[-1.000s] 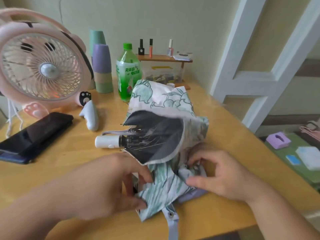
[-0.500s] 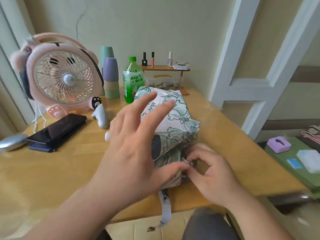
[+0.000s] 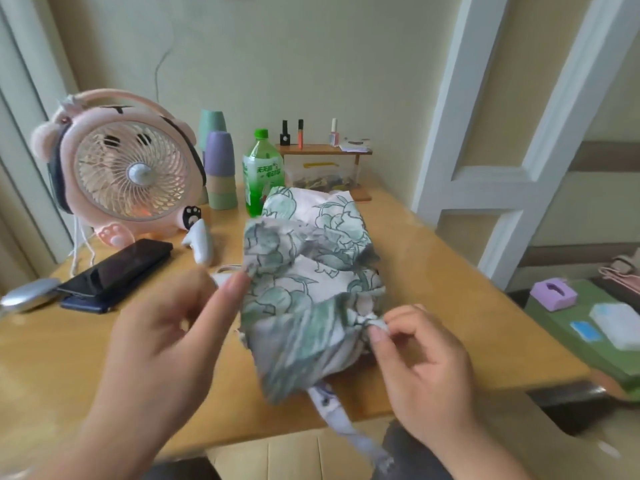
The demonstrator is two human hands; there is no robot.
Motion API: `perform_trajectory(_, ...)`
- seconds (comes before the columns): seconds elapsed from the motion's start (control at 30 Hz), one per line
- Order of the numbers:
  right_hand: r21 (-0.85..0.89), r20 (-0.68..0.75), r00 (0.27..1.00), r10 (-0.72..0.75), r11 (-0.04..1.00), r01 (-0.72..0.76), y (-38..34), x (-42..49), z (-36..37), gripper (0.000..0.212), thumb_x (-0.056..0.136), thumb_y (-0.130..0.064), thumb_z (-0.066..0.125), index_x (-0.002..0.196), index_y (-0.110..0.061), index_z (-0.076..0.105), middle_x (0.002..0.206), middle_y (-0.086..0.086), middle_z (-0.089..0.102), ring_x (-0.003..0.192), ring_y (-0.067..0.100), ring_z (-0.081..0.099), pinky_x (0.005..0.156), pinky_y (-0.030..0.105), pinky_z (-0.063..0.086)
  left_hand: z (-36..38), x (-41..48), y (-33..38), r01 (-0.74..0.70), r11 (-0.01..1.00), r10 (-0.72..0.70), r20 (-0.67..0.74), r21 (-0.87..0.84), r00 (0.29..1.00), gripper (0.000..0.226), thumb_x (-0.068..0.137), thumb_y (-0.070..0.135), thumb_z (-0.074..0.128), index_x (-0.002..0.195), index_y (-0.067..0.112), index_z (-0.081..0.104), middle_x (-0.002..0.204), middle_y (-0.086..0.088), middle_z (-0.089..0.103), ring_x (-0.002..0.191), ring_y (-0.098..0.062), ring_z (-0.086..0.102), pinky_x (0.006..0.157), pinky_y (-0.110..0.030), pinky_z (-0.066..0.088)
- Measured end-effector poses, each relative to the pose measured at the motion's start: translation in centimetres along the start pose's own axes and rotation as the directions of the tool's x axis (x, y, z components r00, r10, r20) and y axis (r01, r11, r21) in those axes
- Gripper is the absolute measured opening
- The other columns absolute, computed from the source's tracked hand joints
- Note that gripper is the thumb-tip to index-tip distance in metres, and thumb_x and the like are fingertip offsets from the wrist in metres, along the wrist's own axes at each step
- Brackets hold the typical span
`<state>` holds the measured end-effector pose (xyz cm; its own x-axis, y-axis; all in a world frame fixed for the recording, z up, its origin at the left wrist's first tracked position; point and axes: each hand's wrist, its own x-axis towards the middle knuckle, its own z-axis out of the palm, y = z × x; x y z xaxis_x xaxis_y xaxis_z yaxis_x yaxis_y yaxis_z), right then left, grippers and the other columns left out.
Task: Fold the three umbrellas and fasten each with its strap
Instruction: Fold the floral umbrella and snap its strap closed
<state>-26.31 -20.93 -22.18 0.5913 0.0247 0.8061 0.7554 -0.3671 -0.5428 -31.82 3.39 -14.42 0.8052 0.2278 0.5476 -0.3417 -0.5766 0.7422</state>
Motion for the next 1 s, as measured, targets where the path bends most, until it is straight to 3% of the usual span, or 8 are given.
perform_trajectory(0.1, -0.048, 0.077, 0.989, -0.127, 0.990, 0.131, -1.4, 0.0, 1.6, 0.024, 0.091, -0.008, 0.072, 0.071, -0.005, 0.060, 0.077, 0.001, 0.059, 0.075, 0.022, 0.056, 0.066, 0.035, 0.047, 0.1, -3.3, 0.4, 0.351, 0.936, -0.330, 0.330, -0.005, 0.884, 0.066, 0.049, 0.087, 0.063, 0.073, 0.027, 0.075, 0.062, -0.007, 0.064, 0.049, -0.012, 0.050, 0.056, -0.030, 0.039)
perform_trajectory(0.23, 0.040, 0.218, 0.970, -0.109, 0.994, 0.103, -1.8, 0.0, 1.4, 0.022, 0.090, -0.011, 0.073, 0.071, -0.007, 0.062, 0.078, -0.002, 0.062, 0.078, 0.021, 0.060, 0.070, 0.036, 0.050, 1.5, -3.7, -1.5, 0.485, 0.863, -0.470, 0.130, -0.140, 0.873, 0.053, 0.045, 0.071, 0.087, 0.080, 0.040, 0.062, 0.082, 0.008, 0.076, 0.067, -0.011, 0.071, 0.068, -0.038, 0.057)
perform_trajectory(0.4, 0.143, 0.402, 0.915, 0.041, 0.984, -0.107, -1.7, 1.3, -1.1, 0.013, 0.092, -0.022, 0.064, 0.099, -0.020, 0.074, 0.089, -0.009, 0.070, 0.084, 0.016, 0.066, 0.072, 0.031, 0.053, 2.0, -4.7, -2.5, 0.505, 0.770, -0.425, 0.278, -0.389, 0.861, 0.064, 0.052, 0.038, 0.090, 0.106, 0.035, 0.055, 0.089, -0.012, 0.079, 0.078, -0.033, 0.076, 0.079, -0.052, 0.059)
perform_trajectory(0.5, -0.032, 0.297, 0.952, -0.072, 0.996, 0.085, -0.9, 4.1, -1.0, 0.039, 0.091, -0.022, 0.063, 0.130, -0.024, 0.065, 0.111, -0.006, 0.067, 0.108, 0.015, 0.062, 0.094, 0.031, 0.049, 2.7, -5.8, -2.2, 0.411, 0.770, -0.308, 0.281, -0.488, 0.909, 0.065, 0.064, 0.008, 0.087, 0.115, 0.038, 0.060, 0.092, -0.020, 0.077, 0.085, -0.037, 0.076, 0.079, -0.051, 0.062)
perform_trajectory(0.57, -0.223, 0.429, 0.902, -0.054, 0.961, 0.163, -0.2, 6.4, 0.1, 0.050, 0.092, -0.035, 0.065, 0.141, -0.031, 0.058, 0.137, -0.007, 0.056, 0.134, 0.016, 0.045, 0.115, 0.031, 0.030, 2.9, -6.4, -1.9, 0.357, 0.776, -0.241, 0.278, -0.520, 0.930, 0.062, 0.067, -0.002, 0.089, 0.110, 0.038, 0.067, 0.095, -0.020, 0.076, 0.087, -0.035, 0.076, 0.072, -0.036, 0.063)
perform_trajectory(0.77, -0.670, 0.645, 0.617, 0.450, 0.721, 0.174, 4.1, 9.8, 5.1, 0.063, 0.100, -0.072, 0.029, 0.158, -0.051, 0.017, 0.172, -0.004, 0.009, 0.157, 0.018, 0.001, 0.126, 0.051, 0.004, 1.8, -6.8, -2.6, 0.229, 0.824, -0.053, 0.331, -0.518, 0.942, 0.035, 0.067, 0.036, 0.091, 0.097, 0.026, 0.076, 0.102, -0.008, 0.076, 0.093, -0.021, 0.075, 0.081, -0.021, 0.057)
perform_trajectory(0.9, -0.727, 0.608, 0.578, 0.544, 0.673, 0.132, 6.0, 10.7, 6.8, 0.085, 0.088, -0.086, 0.031, 0.159, -0.050, 0.003, 0.172, -0.005, 0.002, 0.158, 0.022, 0.000, 0.124, 0.058, 0.006, 1.5, -6.0, -3.4, 0.280, 0.736, -0.117, 0.291, -0.617, 0.949, 0.053, 0.050, 0.053, 0.097, 0.084, 0.018, 0.077, 0.088, -0.010, 0.076, 0.078, -0.014, 0.073, 0.068, -0.021, 0.058)
perform_trajectory(1.0, -0.641, 0.604, 0.618, 0.503, 0.768, 0.001, 5.9, 11.1, 6.5, 0.096, 0.080, -0.089, 0.042, 0.158, -0.052, -0.001, 0.172, -0.008, 0.002, 0.158, 0.020, 0.001, 0.125, 0.059, 0.007, 2.0, -4.3, -4.5, 0.293, 0.702, -0.190, 0.227, -0.649, 0.955, 0.060, 0.047, 0.055, 0.097, 0.087, 0.016, 0.076, 0.087, -0.010, 0.075, 0.079, -0.016, 0.071, 0.069, -0.024, 0.059)
